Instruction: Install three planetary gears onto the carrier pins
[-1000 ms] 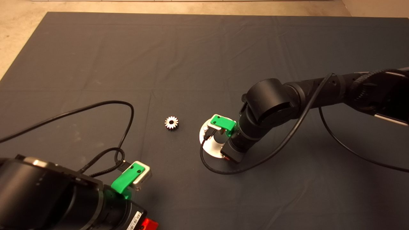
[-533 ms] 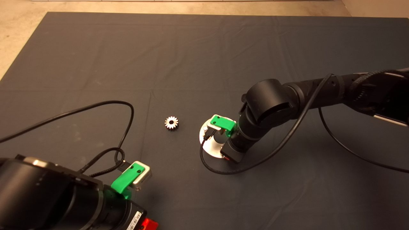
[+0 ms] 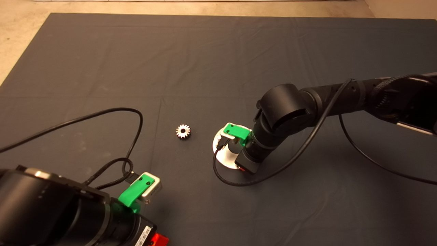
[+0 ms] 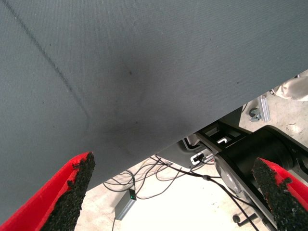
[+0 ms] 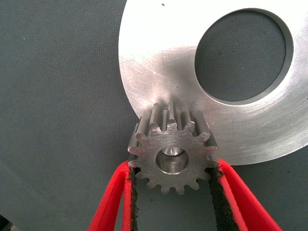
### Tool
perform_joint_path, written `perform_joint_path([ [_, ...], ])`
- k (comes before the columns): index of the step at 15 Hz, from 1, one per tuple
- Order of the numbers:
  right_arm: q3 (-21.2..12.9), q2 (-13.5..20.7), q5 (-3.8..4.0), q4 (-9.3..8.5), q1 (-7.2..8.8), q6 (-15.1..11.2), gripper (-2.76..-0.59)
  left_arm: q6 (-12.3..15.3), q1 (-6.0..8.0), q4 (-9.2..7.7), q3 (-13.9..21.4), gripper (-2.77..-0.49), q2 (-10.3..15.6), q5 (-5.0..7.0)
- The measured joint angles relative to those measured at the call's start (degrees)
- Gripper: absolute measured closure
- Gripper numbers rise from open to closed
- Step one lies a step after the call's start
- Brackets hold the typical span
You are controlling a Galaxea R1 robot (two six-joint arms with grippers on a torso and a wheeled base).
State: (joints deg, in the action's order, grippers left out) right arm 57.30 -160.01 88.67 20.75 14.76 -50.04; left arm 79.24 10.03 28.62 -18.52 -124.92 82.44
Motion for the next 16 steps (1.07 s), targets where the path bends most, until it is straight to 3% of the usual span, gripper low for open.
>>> perform_joint_path([
  [6,1.5,-1.0,1.02,0.00,-0.40,1.4,-0.81,0.0,0.00,0.02,0.0,-2.36,0.8,0.00],
  [16,2.5,-1.3,0.83,0.74,-1.49,2.2,-0.82,-0.1,0.00,0.02,0.0,-2.36,0.8,-0.01],
])
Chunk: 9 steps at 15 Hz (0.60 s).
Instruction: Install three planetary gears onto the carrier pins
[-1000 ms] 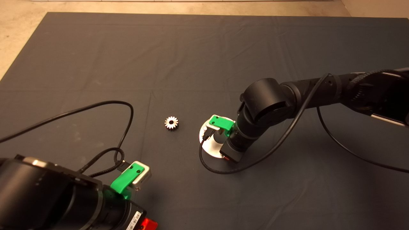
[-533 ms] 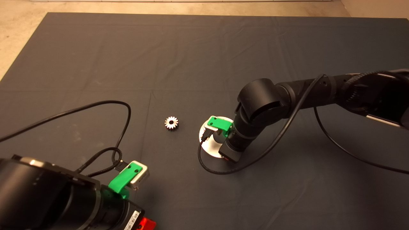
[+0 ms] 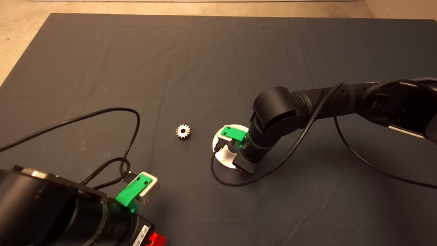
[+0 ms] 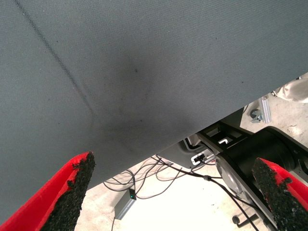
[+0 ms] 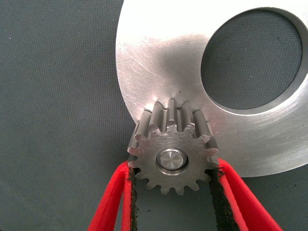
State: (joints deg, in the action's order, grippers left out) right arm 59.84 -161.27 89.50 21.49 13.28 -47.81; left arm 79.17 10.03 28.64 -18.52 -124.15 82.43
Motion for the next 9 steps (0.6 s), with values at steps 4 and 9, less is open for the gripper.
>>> perform_joint_path([
  [4,0.0,0.0,-0.04,0.04,0.00,0.0,-0.83,0.0,0.00,0.00,0.0,-2.36,0.0,0.00],
  [9,0.0,0.2,-0.34,0.04,0.00,0.0,-0.95,0.0,0.23,-0.02,0.0,-2.36,0.0,0.00],
])
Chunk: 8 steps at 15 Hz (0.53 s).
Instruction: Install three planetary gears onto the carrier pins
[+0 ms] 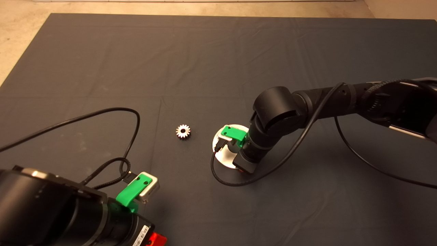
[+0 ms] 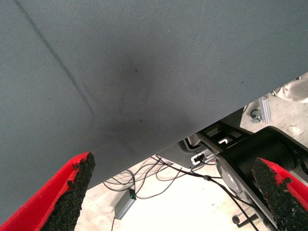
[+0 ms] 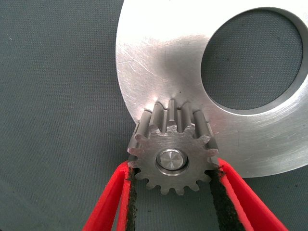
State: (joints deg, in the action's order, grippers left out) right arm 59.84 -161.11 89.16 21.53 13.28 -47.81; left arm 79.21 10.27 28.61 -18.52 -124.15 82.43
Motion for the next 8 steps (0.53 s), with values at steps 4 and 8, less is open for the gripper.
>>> perform_joint_path([
  [4,0.0,0.3,-0.63,0.02,-0.16,0.0,-1.03,0.0,0.56,0.05,0.0,-2.36,-0.2,-0.36],
  [8,0.0,0.7,-1.23,0.74,-0.89,0.0,-1.17,0.0,0.56,0.05,0.0,-2.36,-0.3,-0.43],
])
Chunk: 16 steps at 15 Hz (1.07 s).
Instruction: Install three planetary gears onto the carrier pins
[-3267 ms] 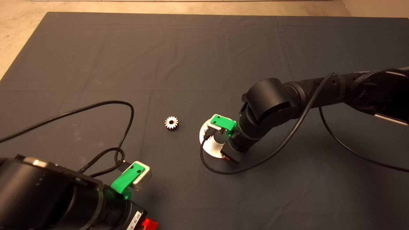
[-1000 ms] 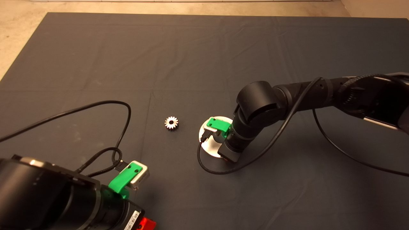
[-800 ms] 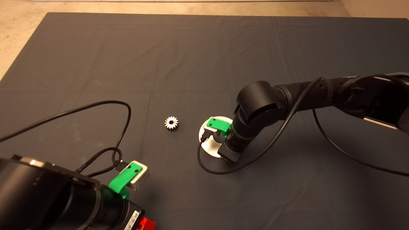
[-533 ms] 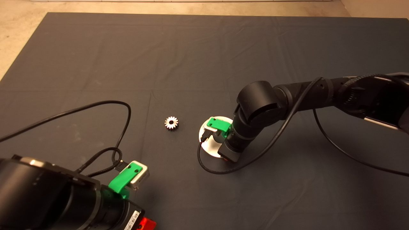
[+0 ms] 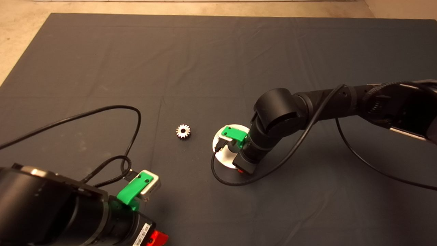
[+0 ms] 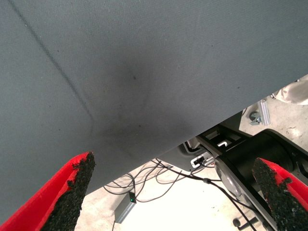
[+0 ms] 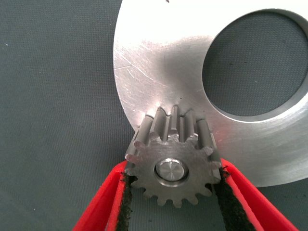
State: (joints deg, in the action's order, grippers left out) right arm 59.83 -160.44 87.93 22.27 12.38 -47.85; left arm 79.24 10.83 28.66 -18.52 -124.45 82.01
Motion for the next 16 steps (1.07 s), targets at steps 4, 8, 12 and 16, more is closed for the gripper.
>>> perform_joint_path([
  [4,-0.9,0.9,-0.09,0.27,-0.16,0.0,-1.43,0.0,0.00,-0.02,0.0,-2.36,0.0,-0.01],
  [8,-2.3,1.3,-0.11,0.30,-0.14,-0.2,-1.62,0.0,0.00,-0.02,0.0,-2.36,0.0,-0.01],
  [12,-4.0,1.6,-0.11,0.31,0.24,-0.2,-1.82,0.0,0.00,0.00,0.0,-2.36,-0.2,-0.01],
  [16,-6.0,2.7,-0.20,0.30,4.55,-0.9,-2.02,0.2,0.00,-0.02,0.0,-2.36,-0.2,-0.01],
])
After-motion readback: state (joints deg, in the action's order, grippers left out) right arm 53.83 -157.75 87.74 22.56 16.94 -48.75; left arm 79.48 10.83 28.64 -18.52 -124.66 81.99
